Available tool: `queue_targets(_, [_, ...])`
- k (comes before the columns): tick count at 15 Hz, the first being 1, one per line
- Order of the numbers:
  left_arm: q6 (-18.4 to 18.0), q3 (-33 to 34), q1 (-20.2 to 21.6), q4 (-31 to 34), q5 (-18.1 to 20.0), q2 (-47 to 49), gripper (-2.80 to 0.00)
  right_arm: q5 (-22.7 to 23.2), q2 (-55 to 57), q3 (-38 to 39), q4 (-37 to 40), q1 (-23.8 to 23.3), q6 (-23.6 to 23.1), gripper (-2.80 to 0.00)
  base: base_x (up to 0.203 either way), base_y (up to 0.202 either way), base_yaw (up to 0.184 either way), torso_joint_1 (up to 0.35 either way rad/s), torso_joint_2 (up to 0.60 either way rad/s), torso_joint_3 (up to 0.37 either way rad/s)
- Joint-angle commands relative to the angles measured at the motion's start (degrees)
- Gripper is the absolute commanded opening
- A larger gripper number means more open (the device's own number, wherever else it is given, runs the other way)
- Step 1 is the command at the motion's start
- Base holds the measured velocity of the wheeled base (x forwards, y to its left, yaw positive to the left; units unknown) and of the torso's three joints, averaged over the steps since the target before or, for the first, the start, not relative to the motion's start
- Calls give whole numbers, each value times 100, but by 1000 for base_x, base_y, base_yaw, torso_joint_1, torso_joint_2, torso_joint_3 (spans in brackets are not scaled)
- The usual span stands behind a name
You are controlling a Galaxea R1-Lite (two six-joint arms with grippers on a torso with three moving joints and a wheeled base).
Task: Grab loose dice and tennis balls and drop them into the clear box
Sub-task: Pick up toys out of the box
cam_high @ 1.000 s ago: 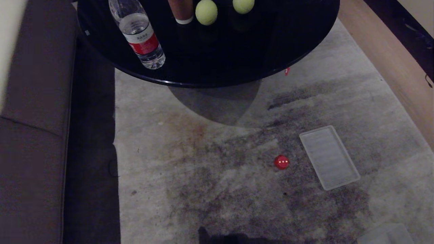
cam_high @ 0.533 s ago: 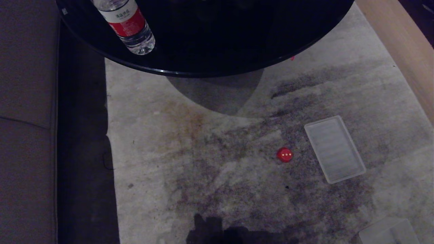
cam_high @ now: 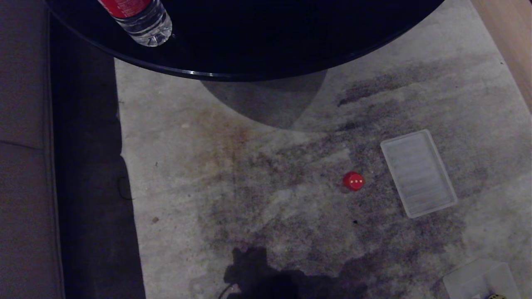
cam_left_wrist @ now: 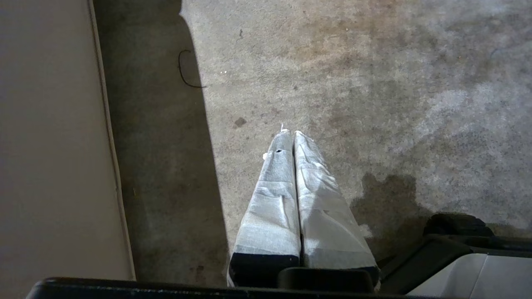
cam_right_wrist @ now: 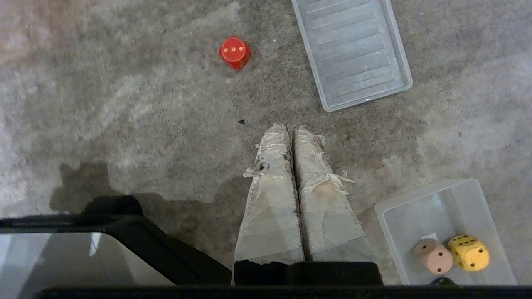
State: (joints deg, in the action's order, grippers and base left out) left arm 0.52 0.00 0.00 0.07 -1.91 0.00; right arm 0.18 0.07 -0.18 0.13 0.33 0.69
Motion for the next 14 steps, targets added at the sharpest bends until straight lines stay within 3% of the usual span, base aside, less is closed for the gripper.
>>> queue_targets(1, [36,9,0,1,-20,7,-280,0,1,9,-22,2,-59,-280,0,0,0,2,2,-42])
queue_targets(4, [36,9,0,1,-20,9,-280,-43,10,-95,68,-33,25,-280,0,0,0,2,0,-12])
queue_targets(6, [45,9,0,1,-20,9,-280,-15,476,-661,239,-29,72,-280,0,0,0,0,0,0])
queue_targets(10, [36,9,0,1,-20,9,-280,202,2838,-1871,372,16,529,-280,0,0,0,0,0,0])
queue_targets(14, [36,9,0,1,-20,5,-280,424,5262,-2272,48,157,907,-280,0,0,0,0,0,0])
